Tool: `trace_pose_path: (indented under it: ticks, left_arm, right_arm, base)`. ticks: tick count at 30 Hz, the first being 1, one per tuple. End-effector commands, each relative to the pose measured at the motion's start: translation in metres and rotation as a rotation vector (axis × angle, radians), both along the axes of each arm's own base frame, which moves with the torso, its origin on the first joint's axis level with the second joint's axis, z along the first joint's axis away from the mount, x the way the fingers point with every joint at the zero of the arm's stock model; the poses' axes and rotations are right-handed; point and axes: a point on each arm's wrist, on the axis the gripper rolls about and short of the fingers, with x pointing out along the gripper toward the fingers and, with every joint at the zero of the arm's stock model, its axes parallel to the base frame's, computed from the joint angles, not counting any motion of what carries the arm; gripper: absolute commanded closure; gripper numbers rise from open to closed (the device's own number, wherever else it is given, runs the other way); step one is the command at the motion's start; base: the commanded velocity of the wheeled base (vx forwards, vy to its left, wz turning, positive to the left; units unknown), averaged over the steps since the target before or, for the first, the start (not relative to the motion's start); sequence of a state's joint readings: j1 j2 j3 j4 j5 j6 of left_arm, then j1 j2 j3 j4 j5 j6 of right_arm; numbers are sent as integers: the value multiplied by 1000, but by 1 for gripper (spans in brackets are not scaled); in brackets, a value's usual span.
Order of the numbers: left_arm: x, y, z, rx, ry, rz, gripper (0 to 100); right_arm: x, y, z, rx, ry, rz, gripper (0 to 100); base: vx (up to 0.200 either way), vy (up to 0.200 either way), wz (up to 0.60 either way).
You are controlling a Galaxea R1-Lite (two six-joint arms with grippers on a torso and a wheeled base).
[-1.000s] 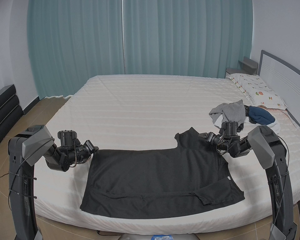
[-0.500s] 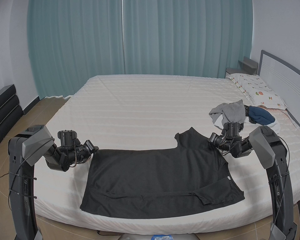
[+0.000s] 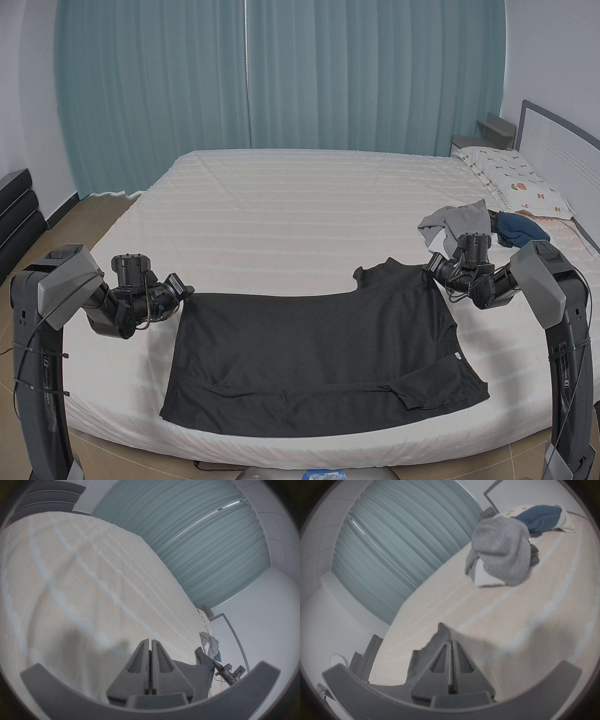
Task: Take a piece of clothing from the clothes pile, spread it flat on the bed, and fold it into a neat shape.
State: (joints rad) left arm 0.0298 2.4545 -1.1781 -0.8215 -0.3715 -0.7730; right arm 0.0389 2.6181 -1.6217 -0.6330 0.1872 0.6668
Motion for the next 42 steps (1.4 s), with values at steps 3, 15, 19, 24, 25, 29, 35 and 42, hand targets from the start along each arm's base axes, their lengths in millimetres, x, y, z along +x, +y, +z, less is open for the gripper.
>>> trace_pose_path:
  ticks: [3, 15, 19, 24, 25, 29, 35, 42]
  left_arm:
    - [-5, 0, 12, 9, -16, 14, 100]
    - [-16, 3, 17, 10, 0, 6, 100]
    - [-23, 3, 21, 34, -2, -6, 100]
    - [-29, 9, 18, 82, 4, -16, 100]
    - [-31, 10, 16, 100, 6, -24, 100]
    - [-34, 8, 19, 106, 3, -31, 100]
    - [-34, 7, 20, 107, -6, -33, 100]
    - [-32, 6, 21, 103, -31, -29, 100]
  right_arm:
    - [-5, -3, 9, 4, -19, -6, 100]
    - [-21, -9, 22, 15, 11, 11, 100]
    - [-32, -14, 29, 22, 29, 39, 100]
    - [-47, -22, 31, 33, 59, 51, 100]
    - [-53, -26, 34, 43, 68, 66, 100]
    - [-64, -32, 41, 58, 76, 81, 100]
    - [-64, -35, 44, 63, 64, 76, 100]
    - [-60, -34, 46, 64, 13, 77, 100]
  base:
    - [0, 0, 0]
    - [0, 0, 0]
    - [0, 0, 0]
    - [0, 0, 0]
    - [0, 0, 0]
    - [0, 0, 0]
    - [0, 0, 0]
    - [0, 0, 0]
